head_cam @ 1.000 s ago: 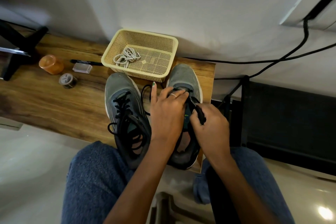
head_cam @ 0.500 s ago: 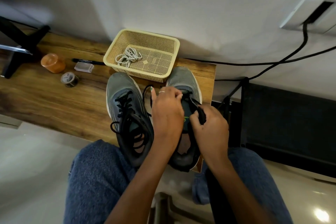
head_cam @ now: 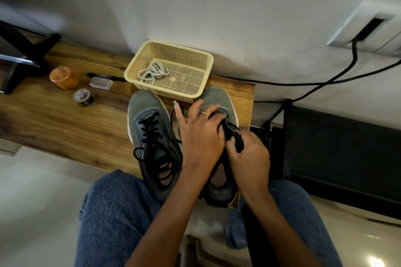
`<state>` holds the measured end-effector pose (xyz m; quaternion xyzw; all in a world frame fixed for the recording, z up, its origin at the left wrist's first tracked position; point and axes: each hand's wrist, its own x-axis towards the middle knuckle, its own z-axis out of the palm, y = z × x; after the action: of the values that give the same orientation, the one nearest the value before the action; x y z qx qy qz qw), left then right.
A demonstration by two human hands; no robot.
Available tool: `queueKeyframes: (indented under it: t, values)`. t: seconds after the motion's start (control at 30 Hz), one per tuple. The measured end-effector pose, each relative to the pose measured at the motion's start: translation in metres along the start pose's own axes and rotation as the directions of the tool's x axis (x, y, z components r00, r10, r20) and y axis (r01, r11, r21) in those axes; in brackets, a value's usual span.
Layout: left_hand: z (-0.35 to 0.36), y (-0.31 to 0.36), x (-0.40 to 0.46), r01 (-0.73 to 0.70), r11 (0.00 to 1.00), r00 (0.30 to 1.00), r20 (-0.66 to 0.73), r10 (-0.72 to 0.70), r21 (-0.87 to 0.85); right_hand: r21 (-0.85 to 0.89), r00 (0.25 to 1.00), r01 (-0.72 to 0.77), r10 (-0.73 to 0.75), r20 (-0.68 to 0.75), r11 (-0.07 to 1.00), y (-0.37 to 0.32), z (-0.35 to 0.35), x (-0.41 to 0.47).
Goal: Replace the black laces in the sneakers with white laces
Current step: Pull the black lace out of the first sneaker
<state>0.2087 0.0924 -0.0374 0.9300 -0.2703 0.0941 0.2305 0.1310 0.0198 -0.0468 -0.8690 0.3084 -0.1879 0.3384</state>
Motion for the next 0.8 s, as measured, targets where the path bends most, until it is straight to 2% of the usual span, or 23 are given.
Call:
queueKeyframes:
  t: [0.07, 0.37, 0.6, 0.7, 0.8]
  values:
    - [0.002, -0.004, 0.0, -0.041, 0.998, 0.999, -0.004, 0.041, 0.05, -0.006, 1.0, 0.007, -0.007, 0.006, 1.0, -0.001, 0.0, 0.0]
    - [0.004, -0.003, 0.0, -0.028, 0.996, 0.998, -0.049, 0.033, 0.089, -0.028, 1.0, 0.02, -0.02, -0.001, 0.999, -0.003, -0.001, -0.004]
    - [0.015, 0.0, -0.003, 0.067, 0.997, 0.995, -0.082, -0.063, 0.047, -0.019, 1.0, -0.006, 0.006, -0.011, 1.0, -0.003, 0.001, -0.004]
    - [0.011, -0.001, 0.001, 0.227, 0.958, 0.959, -0.134, -0.252, -0.174, -0.02, 0.999, -0.03, 0.029, -0.023, 0.999, -0.003, 0.003, -0.004]
    - [0.007, 0.001, 0.004, 0.317, 0.829, 0.864, -0.221, -0.453, -0.461, -0.018, 0.998, -0.046, 0.045, -0.041, 0.999, -0.002, 0.003, -0.004]
